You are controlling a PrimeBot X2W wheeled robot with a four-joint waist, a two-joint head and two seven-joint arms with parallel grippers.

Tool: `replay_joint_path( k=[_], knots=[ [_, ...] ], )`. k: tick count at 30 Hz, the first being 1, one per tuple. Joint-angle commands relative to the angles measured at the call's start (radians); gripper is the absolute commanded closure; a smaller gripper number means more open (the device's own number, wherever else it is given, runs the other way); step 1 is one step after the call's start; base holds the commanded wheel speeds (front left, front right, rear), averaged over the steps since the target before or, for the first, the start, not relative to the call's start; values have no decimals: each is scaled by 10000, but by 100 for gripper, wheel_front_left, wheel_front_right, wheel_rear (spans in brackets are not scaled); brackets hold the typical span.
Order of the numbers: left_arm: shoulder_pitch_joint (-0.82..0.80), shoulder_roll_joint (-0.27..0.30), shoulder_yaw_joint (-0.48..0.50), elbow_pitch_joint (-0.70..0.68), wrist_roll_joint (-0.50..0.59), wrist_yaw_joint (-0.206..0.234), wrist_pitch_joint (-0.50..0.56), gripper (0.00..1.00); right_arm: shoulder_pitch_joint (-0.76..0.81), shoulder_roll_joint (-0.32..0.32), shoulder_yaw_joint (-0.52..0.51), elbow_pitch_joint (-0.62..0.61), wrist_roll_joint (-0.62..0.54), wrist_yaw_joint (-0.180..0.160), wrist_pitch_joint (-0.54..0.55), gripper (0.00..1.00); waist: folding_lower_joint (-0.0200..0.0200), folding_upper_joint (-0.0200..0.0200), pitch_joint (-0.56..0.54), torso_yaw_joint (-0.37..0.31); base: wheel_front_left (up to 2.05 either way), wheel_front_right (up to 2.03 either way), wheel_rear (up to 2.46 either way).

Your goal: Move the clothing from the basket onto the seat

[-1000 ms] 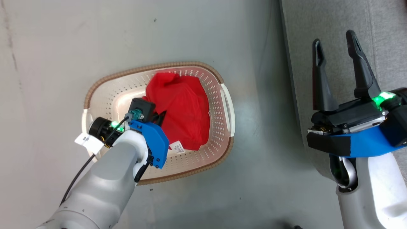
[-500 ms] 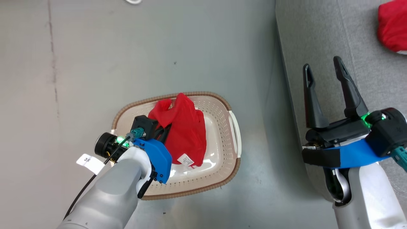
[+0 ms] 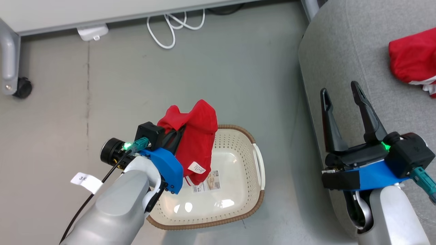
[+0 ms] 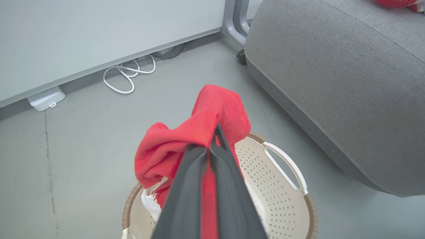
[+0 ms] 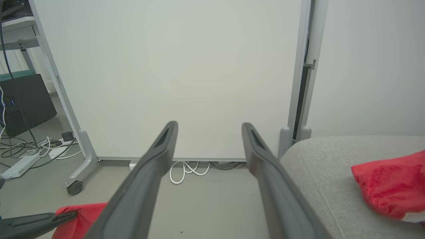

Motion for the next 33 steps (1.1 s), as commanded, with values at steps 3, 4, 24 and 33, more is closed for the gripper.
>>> replay_joint_path(
  k=[3,4,24,33],
  knots=[
    [254,145,557,-557,447,68,-47,100,219,9,4,91,115,5,-34,0,2,-1,-452,79,0,0,0],
    [319,170,711,-729,583,69,-48,100,254,9,0,104,115,5,-34,0,2,-1,-536,90,0,0,0],
    [940,-116,2765,-3067,2493,-73,-48,100,886,9,-62,374,409,5,-34,0,2,-1,-1697,312,0,0,0],
    [799,-144,2913,-3994,2980,-123,-49,100,1128,9,-27,459,508,5,-34,0,2,-1,-2123,375,0,0,0]
  ],
)
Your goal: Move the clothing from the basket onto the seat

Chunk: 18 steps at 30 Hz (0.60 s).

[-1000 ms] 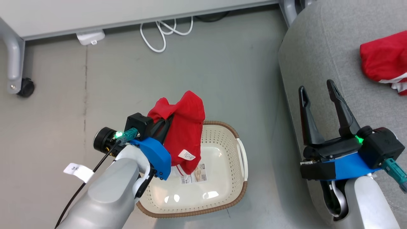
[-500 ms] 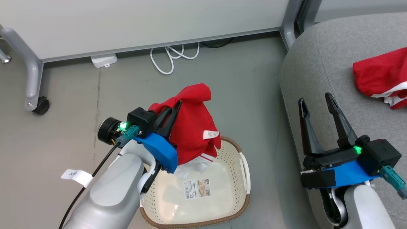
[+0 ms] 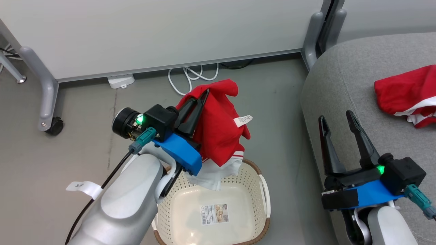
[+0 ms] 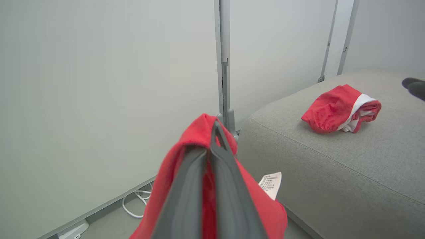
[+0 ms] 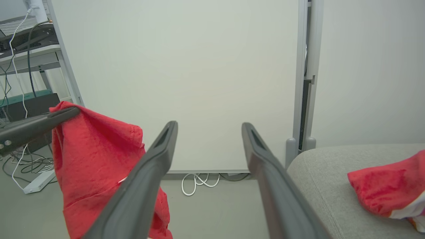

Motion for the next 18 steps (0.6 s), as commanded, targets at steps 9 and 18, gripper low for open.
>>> replay_joint_path(
  k=[9,18],
  knots=[
    [-347,16,-390,-876,79,-86,-49,100,311,9,26,16,173,5,-34,0,1,-1,-255,33,0,0,0],
    [-533,53,-703,-1748,131,31,309,100,417,9,19,42,203,5,-34,0,1,-1,-322,44,0,0,0]
  ],
)
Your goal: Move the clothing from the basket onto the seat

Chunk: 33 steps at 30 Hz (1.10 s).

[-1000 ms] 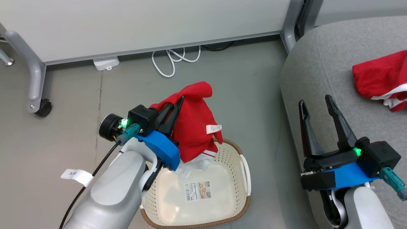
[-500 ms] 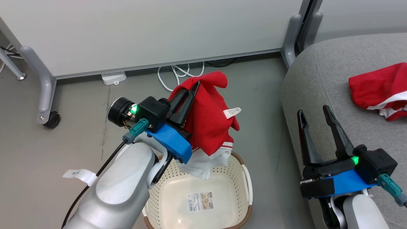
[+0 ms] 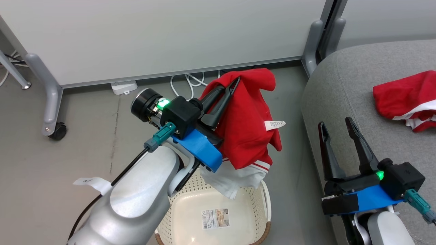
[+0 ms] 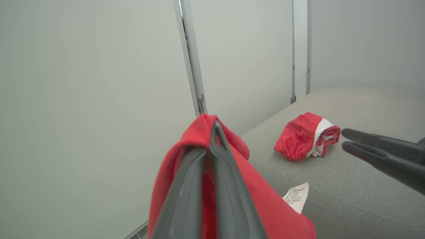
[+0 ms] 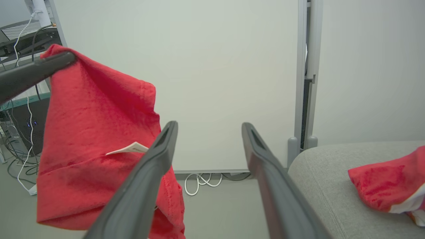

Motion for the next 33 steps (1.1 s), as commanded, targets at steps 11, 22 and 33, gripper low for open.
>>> replay_joint_path(
  k=[11,22,33],
  knots=[
    [179,217,-116,-672,-58,246,235,100,-51,8,23,-385,-194,5,-34,0,1,-1,-58,-43,0,0,0],
    [191,180,-203,-616,-113,290,157,100,-863,8,1093,-902,-501,5,-34,0,1,-1,-99,18,0,0,0],
    [-31,-18,-408,-580,-94,277,68,100,-1749,2,2668,170,-182,5,-34,0,1,-1,-47,321,0,0,0]
  ],
)
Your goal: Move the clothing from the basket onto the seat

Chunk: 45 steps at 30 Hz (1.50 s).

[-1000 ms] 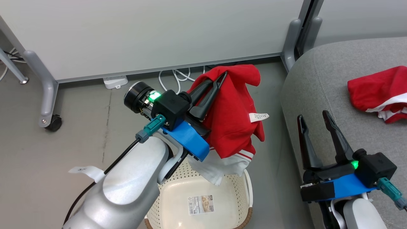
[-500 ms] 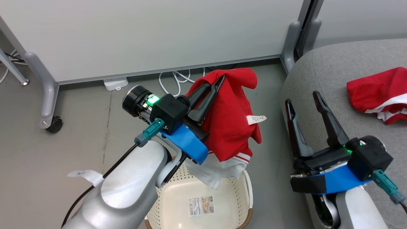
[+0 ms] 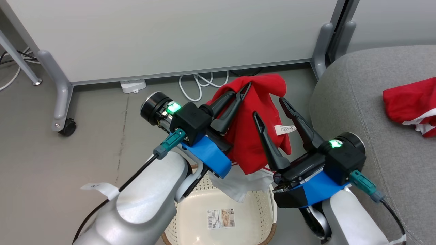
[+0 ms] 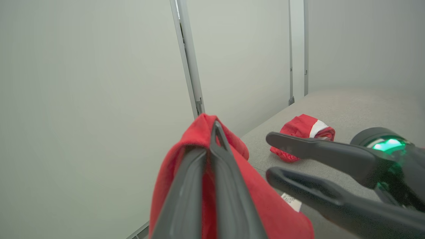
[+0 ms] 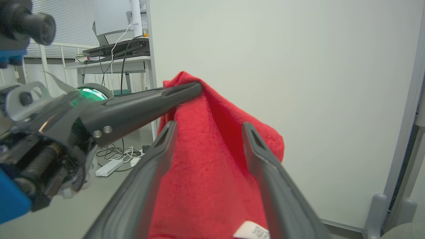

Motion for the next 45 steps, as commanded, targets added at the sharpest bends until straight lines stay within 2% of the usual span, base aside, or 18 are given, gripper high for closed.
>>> replay_joint_path(
  k=[1,15,16,17,18,44,45],
  knots=[
    [-174,-34,-19,11,-3,11,-67,100,-209,-4,116,137,56,5,-34,0,0,-1,36,68,0,0,0],
    [-447,-354,-309,88,33,-46,-199,100,-1048,-7,597,2243,-107,5,-34,0,0,-1,215,447,0,0,0],
    [-453,-364,-317,92,30,-47,-214,100,-1069,-7,625,2371,-1,5,-34,17,0,-1,217,462,0,0,0],
    [-460,-373,-323,100,25,-47,-211,100,-1101,-9,677,2511,42,5,-34,77,0,-1,217,472,0,0,0],
    [-464,-384,-333,113,17,-49,-226,100,-1134,-7,733,2632,122,5,-34,100,0,-1,215,480,0,0,0],
    [-466,-312,-385,292,-66,72,-367,100,-1252,-8,738,2686,416,5,-34,100,0,-1,267,429,0,0,0],
    [-459,-307,-379,307,-61,110,-372,58,-1256,-8,737,2687,413,5,-34,100,0,-1,268,425,0,0,0]
  ],
)
